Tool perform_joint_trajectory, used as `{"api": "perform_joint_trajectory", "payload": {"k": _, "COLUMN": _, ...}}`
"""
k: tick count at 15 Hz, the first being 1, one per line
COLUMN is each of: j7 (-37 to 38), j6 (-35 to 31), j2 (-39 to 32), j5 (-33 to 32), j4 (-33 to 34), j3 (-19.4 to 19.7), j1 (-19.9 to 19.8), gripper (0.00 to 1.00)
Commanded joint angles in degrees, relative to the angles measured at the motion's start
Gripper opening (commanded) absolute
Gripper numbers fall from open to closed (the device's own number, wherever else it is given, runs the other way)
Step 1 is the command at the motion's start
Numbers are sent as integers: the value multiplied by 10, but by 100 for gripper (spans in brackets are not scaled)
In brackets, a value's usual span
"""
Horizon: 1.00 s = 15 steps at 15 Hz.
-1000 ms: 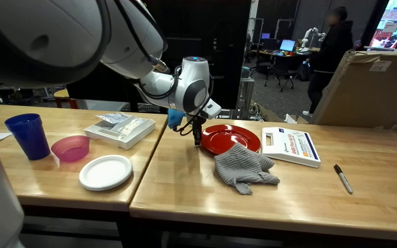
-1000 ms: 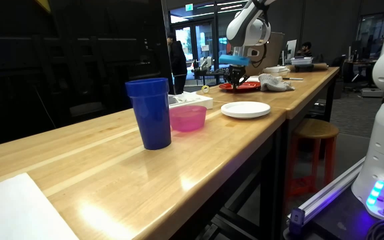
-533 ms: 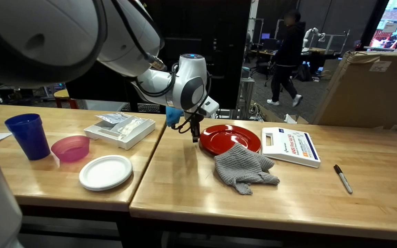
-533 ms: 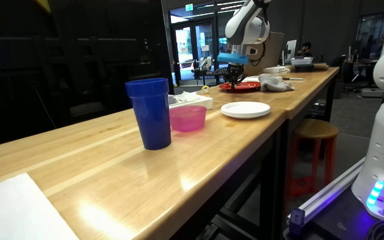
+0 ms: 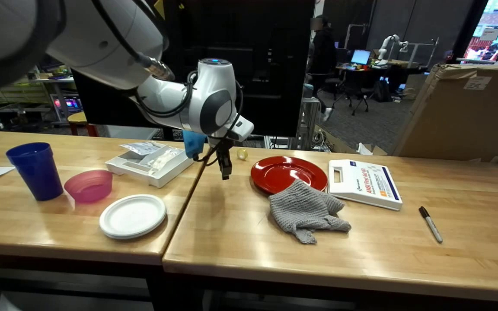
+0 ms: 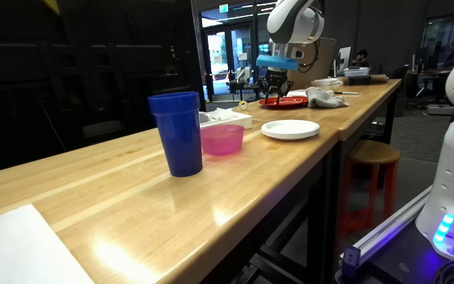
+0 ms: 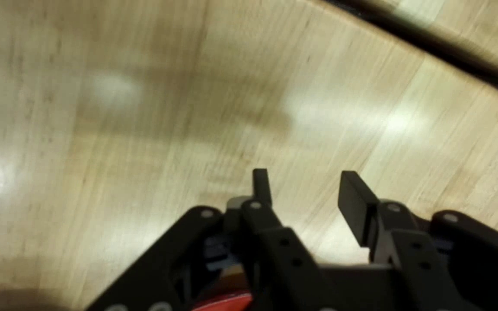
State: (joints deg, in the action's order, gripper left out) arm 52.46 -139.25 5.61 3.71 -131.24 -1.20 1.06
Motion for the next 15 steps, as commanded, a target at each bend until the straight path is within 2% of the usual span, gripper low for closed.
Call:
{"api": "perform_joint_trajectory", "payload": {"k": 1, "j7": -19, "j6": 0, "j2": 66, "j5": 21, "j4": -57, "j3": -13, "j1": 3, "gripper": 78}}
{"api": "perform_joint_trajectory", "payload": {"k": 2, "j7": -21, "j6": 0, "j2": 76, "j5": 22, "j4": -66, "j3": -17, "j1": 3, "gripper": 84}}
{"api": "perform_joint_trajectory", "payload": {"k": 3, "j7": -25, "j6": 0, "j2": 84, "j5": 25, "j4": -72, "j3": -20, "j1": 3, "gripper": 68}}
{"api": "perform_joint_trajectory", "payload": {"k": 4, "j7": -28, "j6": 1, "j2": 90, "j5": 23, "j4": -78, "j3": -24, "j1": 3, "gripper": 46}}
{"api": "perform_joint_trajectory", "payload": {"k": 5, "j7": -29, "j6": 2, "j2": 96, "j5": 23, "j4": -83, "j3": -28, "j1": 3, "gripper": 45}}
{"api": "perform_joint_trajectory", "payload": {"k": 7, "j7": -29, "j6": 4, "j2": 104, "j5": 21, "j4": -90, "j3": -35, "j1": 3, "gripper": 34}}
{"api": "perform_joint_trajectory", "payload": {"k": 11, "j7": -26, "j6": 6, "j2": 115, "j5": 20, "j4": -105, "j3": -47, "j1": 3, "gripper": 0}}
{"api": "perform_joint_trajectory", "payload": {"k": 15, "j7": -22, "j6": 12, "j2": 121, "j5": 17, "j4": -113, "j3": -55, "j1": 2, "gripper": 0}}
